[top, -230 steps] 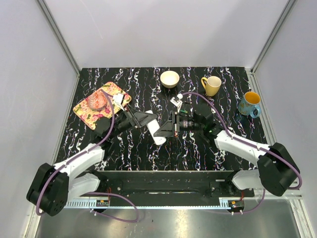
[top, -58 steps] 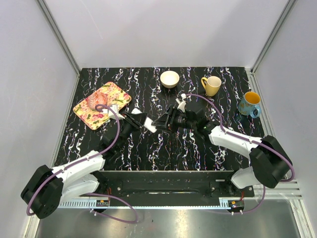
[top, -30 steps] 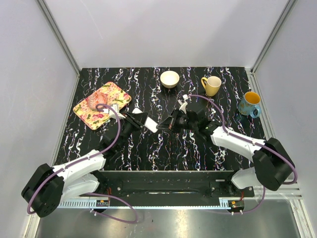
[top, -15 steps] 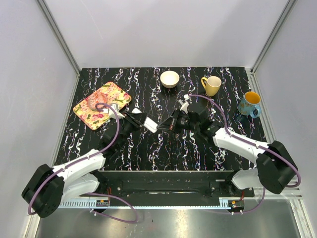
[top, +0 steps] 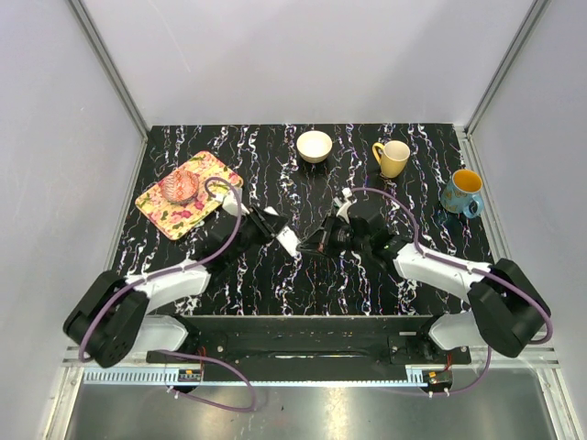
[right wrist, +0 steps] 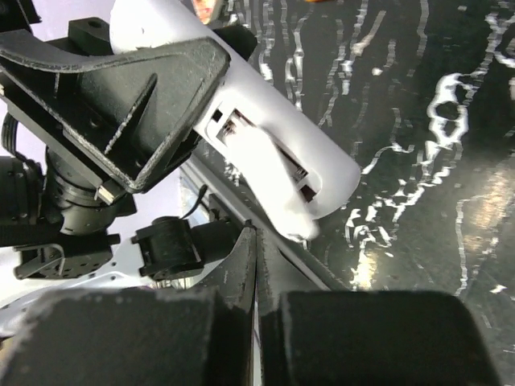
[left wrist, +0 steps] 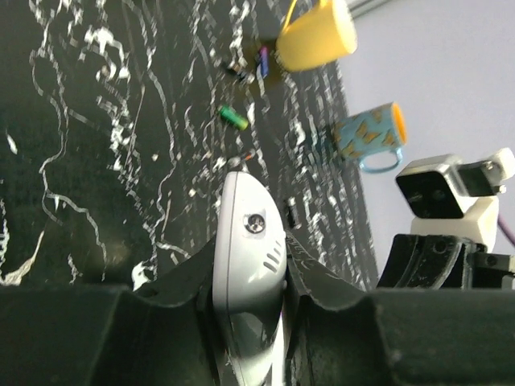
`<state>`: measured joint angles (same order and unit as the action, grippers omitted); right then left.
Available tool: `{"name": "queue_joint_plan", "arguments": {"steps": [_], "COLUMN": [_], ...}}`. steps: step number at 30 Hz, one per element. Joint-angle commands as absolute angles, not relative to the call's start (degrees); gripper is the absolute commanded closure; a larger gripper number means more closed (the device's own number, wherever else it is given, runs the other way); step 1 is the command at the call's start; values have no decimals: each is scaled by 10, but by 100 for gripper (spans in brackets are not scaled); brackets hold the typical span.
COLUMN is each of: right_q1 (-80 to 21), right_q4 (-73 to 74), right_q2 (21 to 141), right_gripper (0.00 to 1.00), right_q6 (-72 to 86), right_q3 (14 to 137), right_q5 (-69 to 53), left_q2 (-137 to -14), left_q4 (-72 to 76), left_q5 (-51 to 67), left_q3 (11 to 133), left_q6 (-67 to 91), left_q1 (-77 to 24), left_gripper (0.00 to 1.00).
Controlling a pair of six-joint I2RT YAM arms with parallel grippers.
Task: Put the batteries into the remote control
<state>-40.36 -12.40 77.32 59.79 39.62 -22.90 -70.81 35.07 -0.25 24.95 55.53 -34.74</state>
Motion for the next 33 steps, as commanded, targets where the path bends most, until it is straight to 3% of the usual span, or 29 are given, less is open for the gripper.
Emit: {"name": "queue_joint_plan", "arguments": {"steps": [1, 11, 17, 20, 21, 24, 29, 33], "right_q1": [-386, -346, -345, -345, -345, -345, -345, -345], "right_q4": [-176, -217, -155, -55, -33, 36, 106, 142], "right_q2": [794, 871, 835, 782, 771, 723, 671, 684], "right_gripper": [100, 100, 98, 76, 61, 46, 41, 38], "right_q6": [586, 551, 520, 468, 447, 425, 425, 417], "right_q3": [374, 364, 380, 398, 396, 367, 343, 383], "right_q5": [-205, -214, -187, -157, -145, -89, -2, 86], "left_q2": [-752, -874, -862, -831, -821, -785, -712, -646], "left_q4": [398, 504, 469, 425, 413, 359, 280, 304], "left_q5": [33, 3, -62, -75, -78, -76, -49, -19], "left_q3": [279, 302, 331, 345, 345, 338, 304, 241], "left_q6": [555, 543, 485, 461, 459, 466, 509, 571], "left_q1": [-348, -348, -329, -320, -319, -317, -314, -296], "left_gripper": [100, 100, 100, 100, 100, 100, 100, 100]}}
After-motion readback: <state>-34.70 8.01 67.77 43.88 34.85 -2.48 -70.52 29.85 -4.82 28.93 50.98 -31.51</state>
